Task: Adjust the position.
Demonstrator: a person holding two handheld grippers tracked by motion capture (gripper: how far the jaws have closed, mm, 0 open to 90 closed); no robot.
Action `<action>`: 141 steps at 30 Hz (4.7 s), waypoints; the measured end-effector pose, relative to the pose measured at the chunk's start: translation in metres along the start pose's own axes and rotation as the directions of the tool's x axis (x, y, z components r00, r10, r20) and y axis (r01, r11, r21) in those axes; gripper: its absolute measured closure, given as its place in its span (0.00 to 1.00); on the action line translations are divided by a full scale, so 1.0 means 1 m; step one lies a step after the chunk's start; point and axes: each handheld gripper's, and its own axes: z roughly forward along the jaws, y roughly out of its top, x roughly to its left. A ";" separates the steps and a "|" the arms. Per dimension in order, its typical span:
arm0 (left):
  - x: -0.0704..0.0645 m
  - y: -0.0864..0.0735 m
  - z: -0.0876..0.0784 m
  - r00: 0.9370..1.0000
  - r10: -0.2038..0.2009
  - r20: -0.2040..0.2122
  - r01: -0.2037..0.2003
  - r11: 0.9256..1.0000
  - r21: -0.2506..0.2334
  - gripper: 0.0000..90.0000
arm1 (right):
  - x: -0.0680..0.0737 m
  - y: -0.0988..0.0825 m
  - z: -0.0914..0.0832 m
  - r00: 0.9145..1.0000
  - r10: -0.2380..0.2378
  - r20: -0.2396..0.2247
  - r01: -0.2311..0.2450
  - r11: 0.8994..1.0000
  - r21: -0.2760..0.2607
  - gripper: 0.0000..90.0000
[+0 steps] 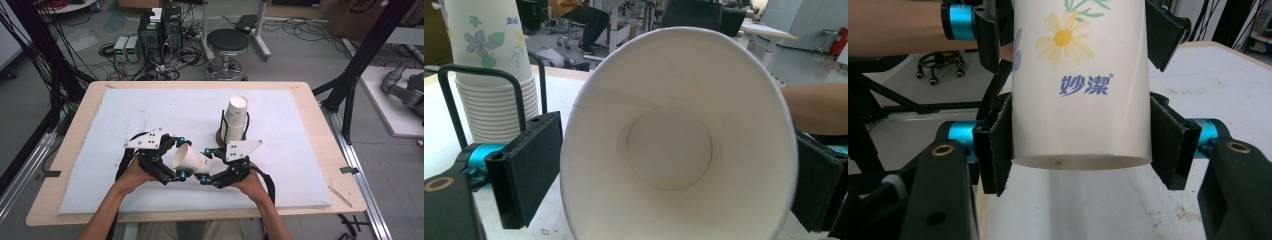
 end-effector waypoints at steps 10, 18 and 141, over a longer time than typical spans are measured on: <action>0.000 0.000 0.000 0.999 0.015 0.033 -0.015 1.000 -0.003 0.26 | 0.001 0.000 0.000 1.000 -0.003 -0.006 0.003 1.000 0.001 0.41; 0.001 0.000 -0.001 0.999 0.016 0.041 -0.016 1.000 0.000 0.30 | 0.000 0.000 0.000 1.000 -0.009 -0.007 0.009 1.000 0.000 0.41; 0.010 0.006 -0.034 0.943 0.052 -0.328 0.053 0.952 0.303 0.33 | -0.007 -0.093 -0.103 0.700 0.257 0.667 -0.292 0.954 -0.062 0.18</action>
